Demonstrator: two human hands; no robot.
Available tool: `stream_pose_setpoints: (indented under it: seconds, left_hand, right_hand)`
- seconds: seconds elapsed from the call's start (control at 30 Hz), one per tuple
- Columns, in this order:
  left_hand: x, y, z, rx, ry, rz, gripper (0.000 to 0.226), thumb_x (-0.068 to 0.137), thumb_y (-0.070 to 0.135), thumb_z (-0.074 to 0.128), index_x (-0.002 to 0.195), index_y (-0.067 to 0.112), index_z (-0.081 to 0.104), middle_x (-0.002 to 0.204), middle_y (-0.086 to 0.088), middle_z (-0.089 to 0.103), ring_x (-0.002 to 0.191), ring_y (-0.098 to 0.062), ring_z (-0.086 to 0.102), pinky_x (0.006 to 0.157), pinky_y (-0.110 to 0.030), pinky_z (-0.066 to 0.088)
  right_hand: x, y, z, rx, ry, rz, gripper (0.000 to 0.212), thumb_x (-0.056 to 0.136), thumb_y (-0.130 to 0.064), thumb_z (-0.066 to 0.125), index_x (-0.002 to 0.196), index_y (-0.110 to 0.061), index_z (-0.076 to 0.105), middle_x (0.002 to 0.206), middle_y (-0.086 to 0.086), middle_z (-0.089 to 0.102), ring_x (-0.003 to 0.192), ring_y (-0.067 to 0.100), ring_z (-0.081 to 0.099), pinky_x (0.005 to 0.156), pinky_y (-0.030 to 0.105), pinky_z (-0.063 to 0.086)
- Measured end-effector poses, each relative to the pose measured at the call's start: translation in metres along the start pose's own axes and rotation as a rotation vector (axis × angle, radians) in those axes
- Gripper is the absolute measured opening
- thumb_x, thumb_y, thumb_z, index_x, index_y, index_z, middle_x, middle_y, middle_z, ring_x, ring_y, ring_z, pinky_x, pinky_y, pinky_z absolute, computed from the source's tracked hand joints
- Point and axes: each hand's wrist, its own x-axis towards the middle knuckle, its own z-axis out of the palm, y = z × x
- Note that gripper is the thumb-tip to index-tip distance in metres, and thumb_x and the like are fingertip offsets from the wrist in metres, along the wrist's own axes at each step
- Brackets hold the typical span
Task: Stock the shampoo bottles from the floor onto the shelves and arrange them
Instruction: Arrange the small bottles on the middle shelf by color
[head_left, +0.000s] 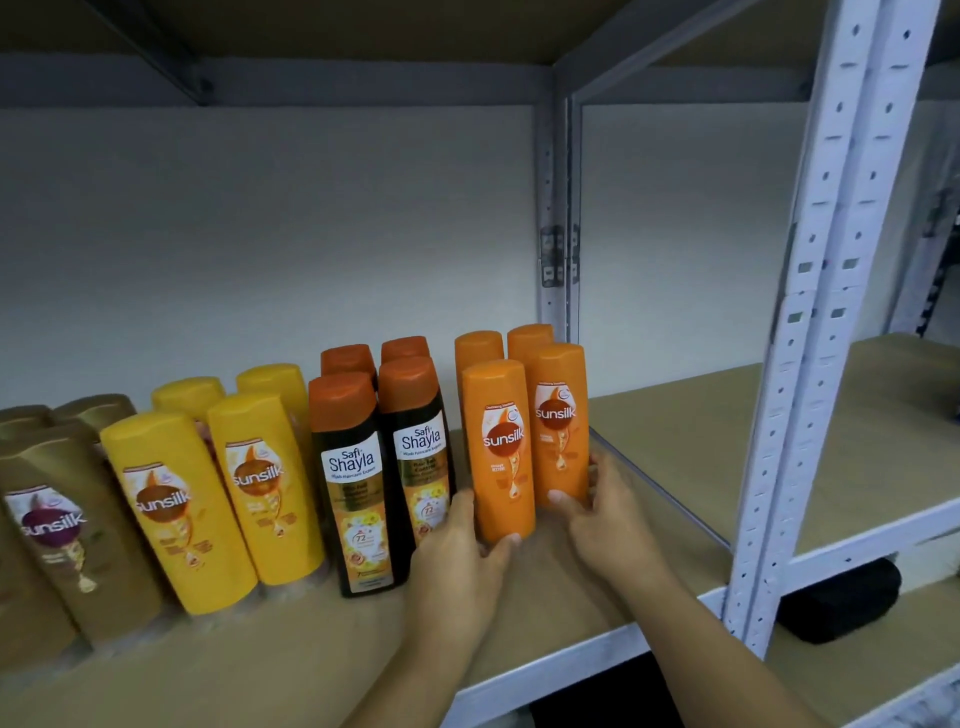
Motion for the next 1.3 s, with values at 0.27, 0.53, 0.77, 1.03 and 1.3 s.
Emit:
stream_pose_setpoints:
  seconds: [0.27, 0.53, 0.77, 1.03, 1.3]
  left_hand:
    - [0.010, -0.001, 0.013, -0.013, 0.014, 0.037, 0.071, 0.090, 0.042, 0.071, 0.149, 0.033, 0.032, 0.127, 0.008, 0.064, 0.093, -0.008, 0.069, 0.090, -0.033, 0.058]
    - [0.014, -0.002, 0.017, 0.052, 0.001, 0.026, 0.084, 0.095, 0.041, 0.064, 0.159, 0.032, 0.009, 0.138, 0.001, 0.059, 0.115, -0.018, 0.065, 0.100, -0.041, 0.054]
    - [0.015, -0.001, 0.019, 0.001, 0.072, 0.016, 0.083, 0.091, 0.038, 0.070, 0.151, 0.039, 0.014, 0.139, 0.000, 0.058, 0.111, -0.021, 0.067, 0.095, -0.043, 0.057]
    - [0.006, 0.000, 0.015, -0.014, 0.124, 0.170, 0.024, 0.094, 0.033, 0.069, 0.103, 0.038, 0.047, 0.102, 0.017, 0.062, 0.088, -0.005, 0.063, 0.075, -0.020, 0.054]
    - [0.004, 0.004, 0.016, -0.003, 0.098, 0.213, 0.038, 0.095, 0.039, 0.067, 0.131, 0.035, 0.058, 0.125, 0.011, 0.063, 0.105, -0.008, 0.064, 0.090, -0.022, 0.054]
  right_hand:
    - [0.010, 0.005, 0.000, -0.003, -0.006, -0.040, 0.050, 0.095, -0.033, 0.065, 0.139, -0.033, 0.041, 0.135, -0.009, 0.056, 0.124, 0.016, 0.055, 0.098, 0.040, 0.047]
    - [0.008, 0.005, 0.000, -0.010, -0.035, -0.091, 0.057, 0.093, -0.050, 0.058, 0.143, -0.034, 0.038, 0.129, -0.016, 0.053, 0.116, 0.007, 0.053, 0.092, 0.030, 0.044]
    - [0.003, 0.004, 0.001, -0.055, -0.050, -0.108, 0.057, 0.096, -0.046, 0.058, 0.146, -0.036, 0.033, 0.141, -0.010, 0.054, 0.127, 0.015, 0.054, 0.103, 0.041, 0.047]
    - [0.003, 0.007, -0.002, -0.056, -0.072, -0.137, 0.062, 0.096, -0.039, 0.061, 0.147, -0.042, 0.027, 0.141, -0.013, 0.052, 0.129, 0.012, 0.052, 0.105, 0.040, 0.047]
    - [0.004, 0.009, -0.002, -0.062, -0.078, -0.165, 0.059, 0.097, -0.040, 0.060, 0.147, -0.040, 0.029, 0.140, -0.013, 0.054, 0.126, 0.010, 0.054, 0.100, 0.031, 0.046]
